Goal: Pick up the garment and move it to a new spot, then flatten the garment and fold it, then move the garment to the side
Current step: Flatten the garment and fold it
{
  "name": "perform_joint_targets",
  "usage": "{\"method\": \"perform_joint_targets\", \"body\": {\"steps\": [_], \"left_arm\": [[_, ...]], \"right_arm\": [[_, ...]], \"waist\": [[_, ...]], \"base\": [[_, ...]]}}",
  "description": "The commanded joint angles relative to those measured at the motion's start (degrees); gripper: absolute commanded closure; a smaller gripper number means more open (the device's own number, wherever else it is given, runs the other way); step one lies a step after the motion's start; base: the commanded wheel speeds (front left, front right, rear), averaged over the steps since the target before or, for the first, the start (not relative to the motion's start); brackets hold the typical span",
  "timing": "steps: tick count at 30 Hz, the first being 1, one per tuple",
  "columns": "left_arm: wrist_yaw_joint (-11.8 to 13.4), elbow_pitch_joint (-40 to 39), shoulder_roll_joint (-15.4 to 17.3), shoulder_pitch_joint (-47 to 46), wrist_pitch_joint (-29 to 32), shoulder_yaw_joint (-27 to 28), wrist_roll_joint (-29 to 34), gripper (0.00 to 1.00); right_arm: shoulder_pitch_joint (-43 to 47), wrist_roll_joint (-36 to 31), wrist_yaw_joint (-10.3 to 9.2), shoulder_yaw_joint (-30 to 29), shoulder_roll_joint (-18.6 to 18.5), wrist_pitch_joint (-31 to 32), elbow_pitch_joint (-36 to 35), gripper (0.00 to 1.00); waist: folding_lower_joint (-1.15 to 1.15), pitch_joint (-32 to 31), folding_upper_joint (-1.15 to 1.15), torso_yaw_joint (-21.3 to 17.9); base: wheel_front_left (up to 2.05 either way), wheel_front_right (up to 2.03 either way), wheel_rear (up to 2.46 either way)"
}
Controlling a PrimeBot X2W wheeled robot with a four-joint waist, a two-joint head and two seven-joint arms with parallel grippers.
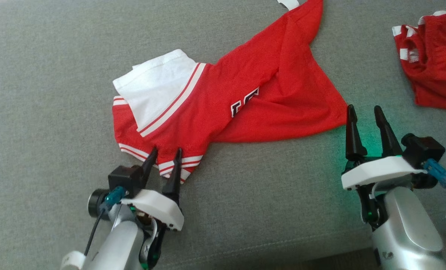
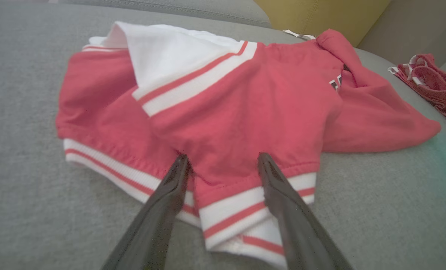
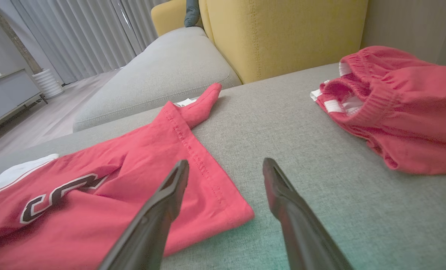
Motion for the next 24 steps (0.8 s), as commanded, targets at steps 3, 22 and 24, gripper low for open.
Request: {"method": "perform_joint_targets", "body": {"steps": [3, 22, 24], "left_arm": [[-0.72, -1.32, 0.31, -2.57, -0.71, 1.7, 1.47, 0.82], [-6.22, -23.07, 0.31, -15.98, -0.71, -4.14, 10.74, 1.0], [-6.33, -22.0, 0.32, -18.51, -0.71, -3.45, 11.3, 1.0]], "right_arm": [[-1.44, 0.26, 0.37, 1.73, 0.23, -0.63, -0.92, 0.0], [0.25, 2.81, 0.37, 2.21, 0.23, -0.63, 3.14, 0.0], [0.46, 3.16, 0.37, 2.41, 0.23, -0.63, 3.25, 0.0]], "waist": [[0.0, 0.09, 0.0, -0.11], [0.0, -5.14, 0.0, 5.33], [0.0, -5.12, 0.0, 5.5]], "base": [[0.0, 0.0, 0.0], [0.0, 0.0, 0.0], [0.0, 0.0, 0.0]]}}
